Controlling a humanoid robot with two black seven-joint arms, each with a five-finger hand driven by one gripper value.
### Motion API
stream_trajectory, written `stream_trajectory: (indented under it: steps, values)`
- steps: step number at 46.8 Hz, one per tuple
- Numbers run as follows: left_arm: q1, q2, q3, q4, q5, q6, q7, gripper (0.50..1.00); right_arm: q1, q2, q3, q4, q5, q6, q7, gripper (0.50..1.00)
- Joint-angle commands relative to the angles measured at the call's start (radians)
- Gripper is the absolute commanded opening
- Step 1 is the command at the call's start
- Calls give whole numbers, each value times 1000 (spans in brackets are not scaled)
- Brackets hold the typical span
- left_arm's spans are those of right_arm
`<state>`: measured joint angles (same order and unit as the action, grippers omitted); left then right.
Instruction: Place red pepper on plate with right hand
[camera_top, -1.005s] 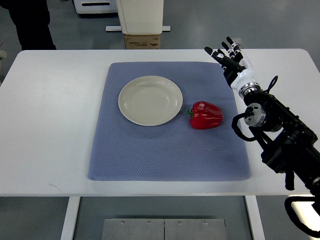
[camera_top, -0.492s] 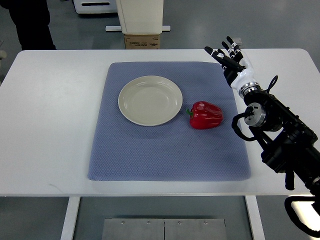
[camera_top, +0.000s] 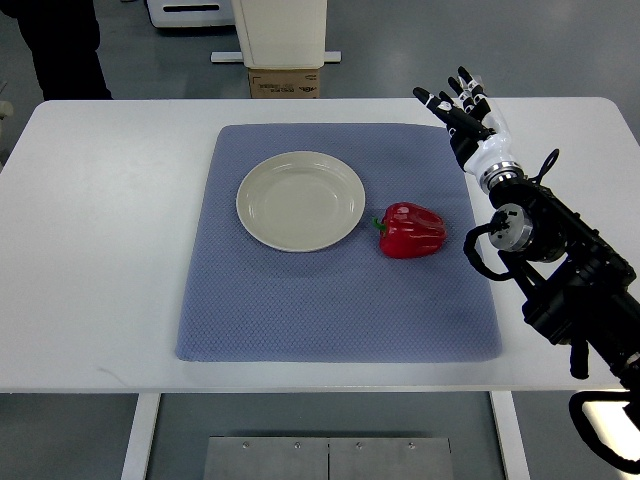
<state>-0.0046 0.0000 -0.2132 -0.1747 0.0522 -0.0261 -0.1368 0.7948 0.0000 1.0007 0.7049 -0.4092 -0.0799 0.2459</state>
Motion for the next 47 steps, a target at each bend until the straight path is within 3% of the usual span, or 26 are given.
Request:
stream_trajectory:
  steps: [1,47]
  values:
    - [0,0,0,0,0,0,0,1000,0,0,-4,-5,23,0,1,1000]
    - [0,0,0,0,0,0,-1,1000,1,-51,-31,-2,23,2,4,1000]
